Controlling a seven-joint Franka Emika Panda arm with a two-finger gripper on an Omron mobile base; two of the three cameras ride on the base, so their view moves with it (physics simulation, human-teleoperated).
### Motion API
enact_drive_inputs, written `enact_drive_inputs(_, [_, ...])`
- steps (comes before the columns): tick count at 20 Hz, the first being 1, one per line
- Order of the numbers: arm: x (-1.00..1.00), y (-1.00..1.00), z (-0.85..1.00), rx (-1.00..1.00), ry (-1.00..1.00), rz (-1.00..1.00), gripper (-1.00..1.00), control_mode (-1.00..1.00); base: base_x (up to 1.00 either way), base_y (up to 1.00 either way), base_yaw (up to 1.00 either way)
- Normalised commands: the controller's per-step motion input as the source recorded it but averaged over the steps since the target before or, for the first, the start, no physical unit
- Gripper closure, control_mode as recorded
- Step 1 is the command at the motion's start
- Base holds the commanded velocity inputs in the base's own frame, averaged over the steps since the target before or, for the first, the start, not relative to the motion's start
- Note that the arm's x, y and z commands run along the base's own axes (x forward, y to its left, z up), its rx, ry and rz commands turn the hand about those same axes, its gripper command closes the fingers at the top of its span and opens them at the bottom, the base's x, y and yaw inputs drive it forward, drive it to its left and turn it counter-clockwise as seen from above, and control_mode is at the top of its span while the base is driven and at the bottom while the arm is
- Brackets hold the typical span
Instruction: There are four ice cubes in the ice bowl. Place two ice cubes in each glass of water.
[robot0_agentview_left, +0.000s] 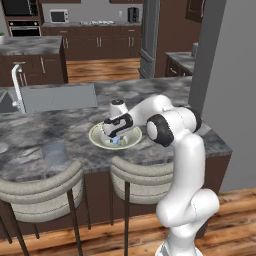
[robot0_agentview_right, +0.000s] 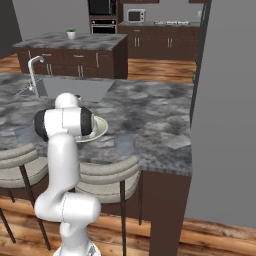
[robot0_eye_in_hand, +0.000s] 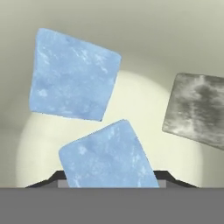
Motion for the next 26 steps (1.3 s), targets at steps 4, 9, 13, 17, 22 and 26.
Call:
enact_drive_inputs(4, [0.00, -0.02, 0.94, 0.00, -0.03, -0.02, 1.00, -1.00, 0.00, 0.00, 0.00])
enact_drive_inputs(9, [-0.72, -0.62, 1.00, 0.08, 0.00, -0.07, 1.00, -1.00, 0.00, 0.00, 0.00])
enact_drive_inputs(13, [-1.00, -0.99, 1.00, 0.08, 0.00, -0.03, 1.00, -1.00, 0.00, 0.00, 0.00])
enact_drive_inputs(17, [-0.99, -0.99, 0.82, 0.00, 0.00, -0.04, 1.00, -1.00, 0.00, 0.00, 0.00])
enact_drive_inputs(22, [-0.43, -0.96, -0.03, -0.04, 0.03, -0.08, 1.00, -1.00, 0.00, 0.00, 0.00])
enact_drive_inputs(26, [0.08, -0.40, -0.21, 0.00, -0.03, -0.07, 1.00, -1.00, 0.00, 0.00, 0.00])
